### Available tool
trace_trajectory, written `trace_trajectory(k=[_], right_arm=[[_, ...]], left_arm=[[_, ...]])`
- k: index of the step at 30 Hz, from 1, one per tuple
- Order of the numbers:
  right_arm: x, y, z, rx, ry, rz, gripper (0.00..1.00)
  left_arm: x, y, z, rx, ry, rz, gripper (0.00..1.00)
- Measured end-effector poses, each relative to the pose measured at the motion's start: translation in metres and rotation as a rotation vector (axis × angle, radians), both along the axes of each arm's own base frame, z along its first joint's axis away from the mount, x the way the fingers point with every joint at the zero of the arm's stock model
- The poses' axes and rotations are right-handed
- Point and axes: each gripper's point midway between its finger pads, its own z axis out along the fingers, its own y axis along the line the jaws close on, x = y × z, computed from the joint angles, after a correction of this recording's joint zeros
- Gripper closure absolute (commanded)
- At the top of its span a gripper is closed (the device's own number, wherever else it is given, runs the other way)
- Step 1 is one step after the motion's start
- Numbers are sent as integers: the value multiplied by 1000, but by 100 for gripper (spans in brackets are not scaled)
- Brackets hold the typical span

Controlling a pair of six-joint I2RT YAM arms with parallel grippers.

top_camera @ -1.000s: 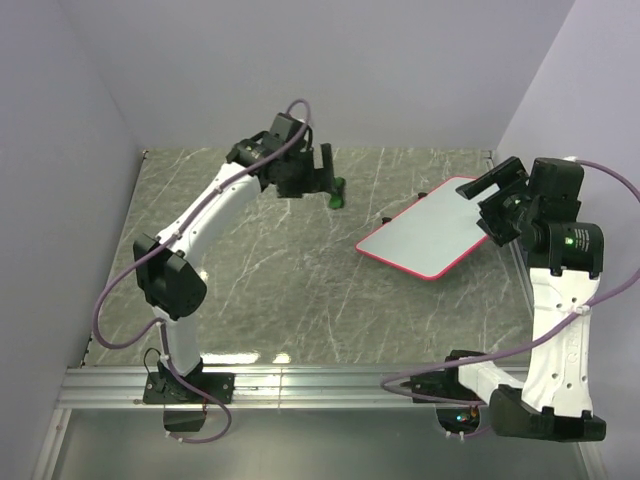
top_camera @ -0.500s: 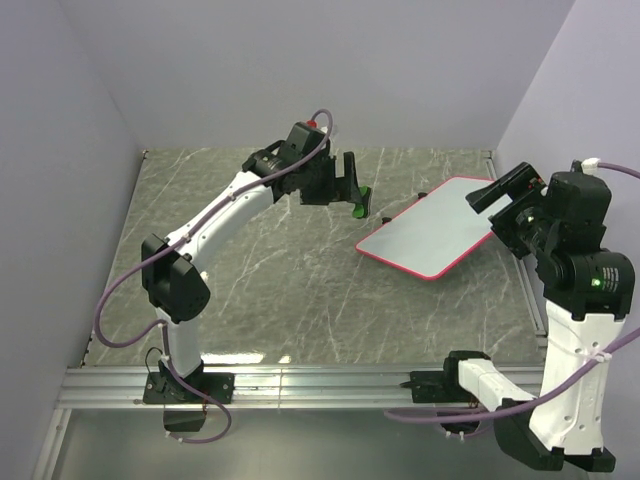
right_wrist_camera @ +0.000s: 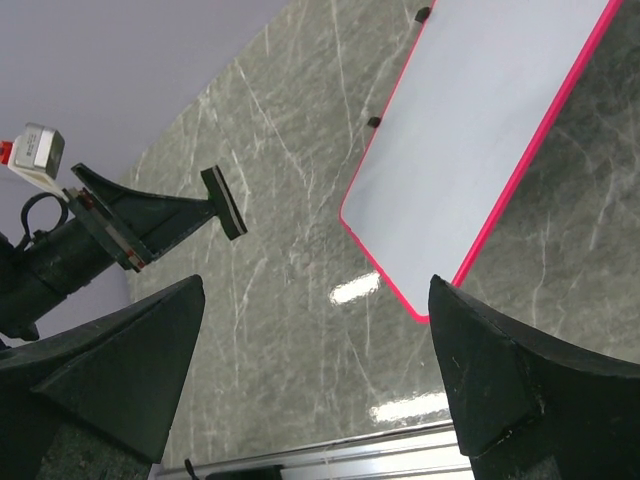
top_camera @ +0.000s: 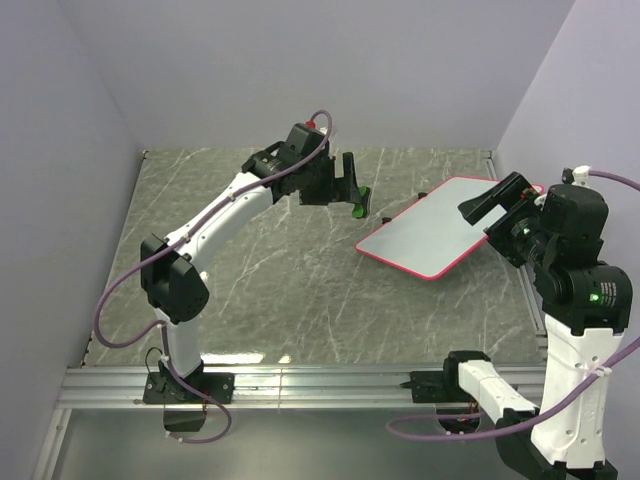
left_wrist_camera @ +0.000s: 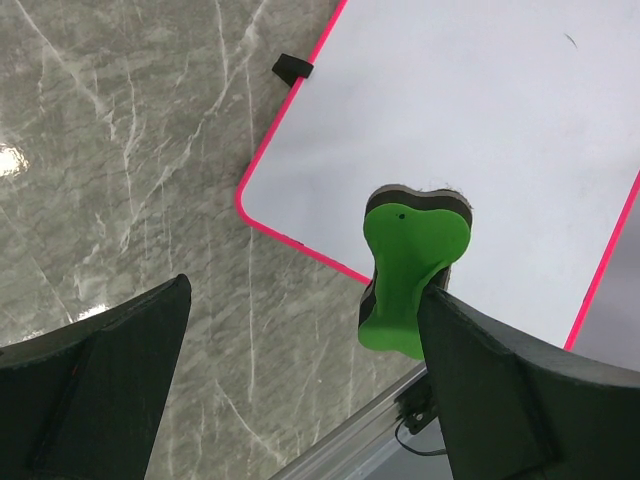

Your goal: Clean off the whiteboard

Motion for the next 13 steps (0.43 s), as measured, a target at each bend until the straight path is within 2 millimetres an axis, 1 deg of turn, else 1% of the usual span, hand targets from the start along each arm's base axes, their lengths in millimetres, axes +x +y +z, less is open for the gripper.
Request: trace_trajectory(k=[5,13], right_arm=[[-3,1,-3,-1,-5,6,0],[-11,0,4,-20,-45,15,0]], left_arm=[[0,0,1,-4,-7,-1,1],[1,-1,3,-12,-19,-3,1]])
